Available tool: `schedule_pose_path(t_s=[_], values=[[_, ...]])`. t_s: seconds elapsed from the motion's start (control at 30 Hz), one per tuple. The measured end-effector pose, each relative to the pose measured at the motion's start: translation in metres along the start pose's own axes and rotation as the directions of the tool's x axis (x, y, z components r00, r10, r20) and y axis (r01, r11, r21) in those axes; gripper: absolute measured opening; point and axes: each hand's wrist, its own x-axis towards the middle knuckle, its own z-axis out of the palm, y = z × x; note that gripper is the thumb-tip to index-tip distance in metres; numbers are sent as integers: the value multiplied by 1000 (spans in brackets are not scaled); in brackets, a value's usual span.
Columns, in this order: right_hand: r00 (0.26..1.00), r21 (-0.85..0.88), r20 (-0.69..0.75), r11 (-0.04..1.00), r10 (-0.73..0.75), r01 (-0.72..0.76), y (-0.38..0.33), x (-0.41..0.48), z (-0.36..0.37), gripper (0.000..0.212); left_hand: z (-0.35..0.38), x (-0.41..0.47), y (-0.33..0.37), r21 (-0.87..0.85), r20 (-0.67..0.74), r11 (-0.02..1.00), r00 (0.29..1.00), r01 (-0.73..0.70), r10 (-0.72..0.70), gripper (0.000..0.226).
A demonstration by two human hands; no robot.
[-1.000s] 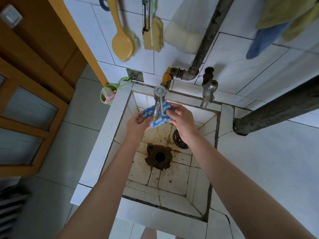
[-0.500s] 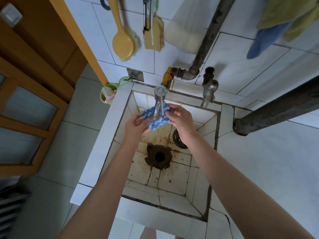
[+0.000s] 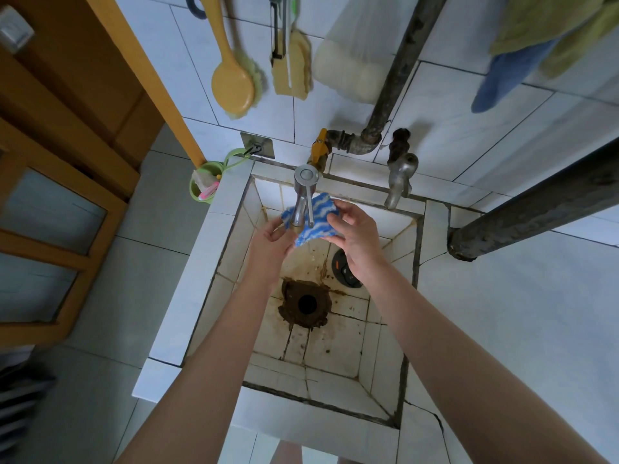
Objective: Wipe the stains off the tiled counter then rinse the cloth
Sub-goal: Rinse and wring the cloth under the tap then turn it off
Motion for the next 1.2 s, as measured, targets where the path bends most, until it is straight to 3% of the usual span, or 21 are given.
schedule_pose_path(t_s=[0.17,0.27,0.43,0.73,0.87,1.03,1.1,1.2], values=[[999,10,30,1000,-13,13,-1,0,7,18,-6,3,-6,115,58,988,992,103,-110,41],[999,-21,34,1000,-14,14,0,2,9,23,-7,2,-6,-2,85,987,983,164,-163,41],[999,-102,35,994,-39,42,1,3,7,24,-9,3,-5,-5,-49,997,996,80,-80,41],[1000,-120,23,993,-20,23,2,-1,4,24,-16,5,-10,37,-45,998,998,48,-47,44],[998,-156,52,987,-22,30,2,-3,9,27,-24,8,-15,90,-46,992,996,86,-82,42],[990,-188,131,982,43,-17,9,-12,16,25,-26,4,-18,-53,-36,977,977,206,-208,35],[986,-216,156,976,65,-30,12,-14,18,15,-31,5,-22,-37,-73,977,975,209,-211,39],[979,-256,181,966,89,-41,15,-16,23,22,-38,4,-25,-33,-143,976,965,216,-219,36]])
